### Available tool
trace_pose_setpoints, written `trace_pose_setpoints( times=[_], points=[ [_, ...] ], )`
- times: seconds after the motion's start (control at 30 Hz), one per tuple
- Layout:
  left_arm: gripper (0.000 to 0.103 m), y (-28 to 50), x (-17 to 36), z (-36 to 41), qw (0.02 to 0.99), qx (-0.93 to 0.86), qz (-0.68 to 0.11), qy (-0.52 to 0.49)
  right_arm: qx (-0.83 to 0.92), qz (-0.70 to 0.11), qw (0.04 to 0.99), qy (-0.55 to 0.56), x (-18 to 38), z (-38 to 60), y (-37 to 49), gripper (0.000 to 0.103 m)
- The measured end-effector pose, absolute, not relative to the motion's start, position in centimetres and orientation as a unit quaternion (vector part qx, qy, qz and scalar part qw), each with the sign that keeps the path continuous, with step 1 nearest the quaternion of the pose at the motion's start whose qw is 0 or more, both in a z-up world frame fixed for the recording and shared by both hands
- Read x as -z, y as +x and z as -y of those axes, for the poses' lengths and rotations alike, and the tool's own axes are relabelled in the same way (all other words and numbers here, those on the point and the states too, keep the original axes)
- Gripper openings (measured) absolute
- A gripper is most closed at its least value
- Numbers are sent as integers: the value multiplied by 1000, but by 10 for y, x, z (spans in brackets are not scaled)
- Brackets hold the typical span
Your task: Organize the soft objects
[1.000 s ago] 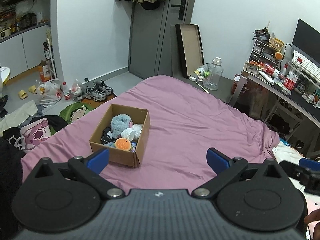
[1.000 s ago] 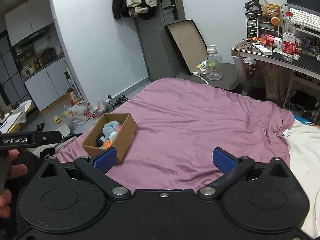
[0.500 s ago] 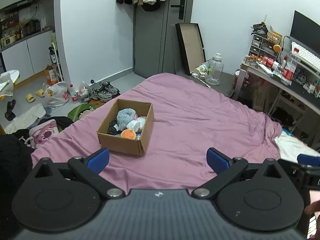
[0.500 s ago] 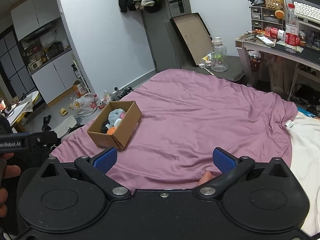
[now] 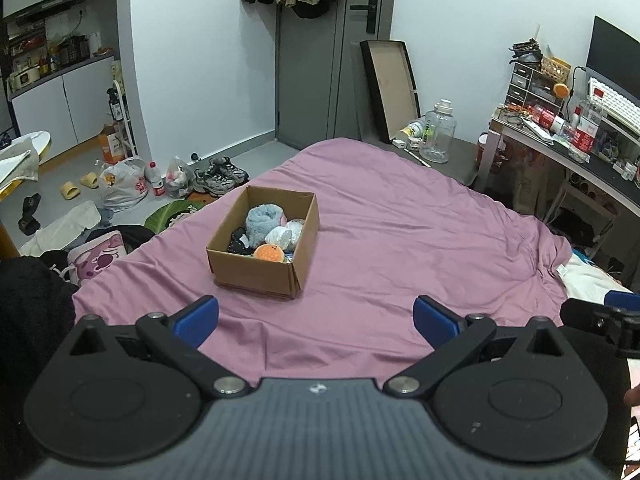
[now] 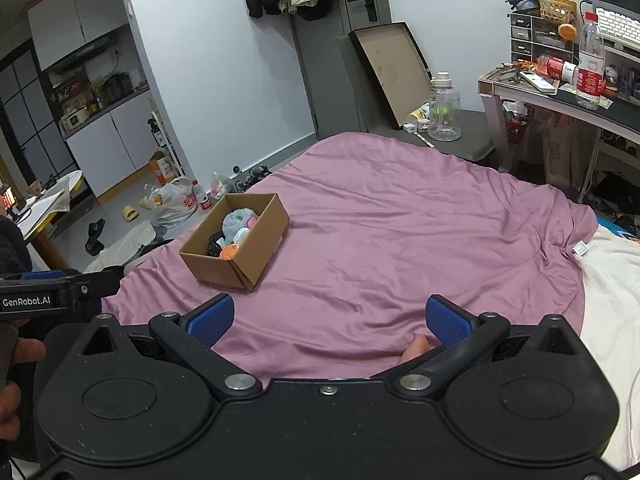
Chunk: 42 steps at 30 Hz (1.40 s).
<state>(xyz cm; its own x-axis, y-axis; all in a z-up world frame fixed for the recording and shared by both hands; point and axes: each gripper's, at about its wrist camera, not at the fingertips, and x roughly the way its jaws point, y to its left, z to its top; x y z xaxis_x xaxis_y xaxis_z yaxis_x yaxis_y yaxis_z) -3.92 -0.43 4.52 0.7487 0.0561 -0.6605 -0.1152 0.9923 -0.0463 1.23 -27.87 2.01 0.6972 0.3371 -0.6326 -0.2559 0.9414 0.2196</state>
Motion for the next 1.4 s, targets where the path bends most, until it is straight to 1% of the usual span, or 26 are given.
trace_pose_setpoints(
  times=[1.4],
  points=[
    [103, -46, -28, -3, 928, -38, -366, -62, -159, -372, 913, 42, -11, 262, 16, 103]
  ],
)
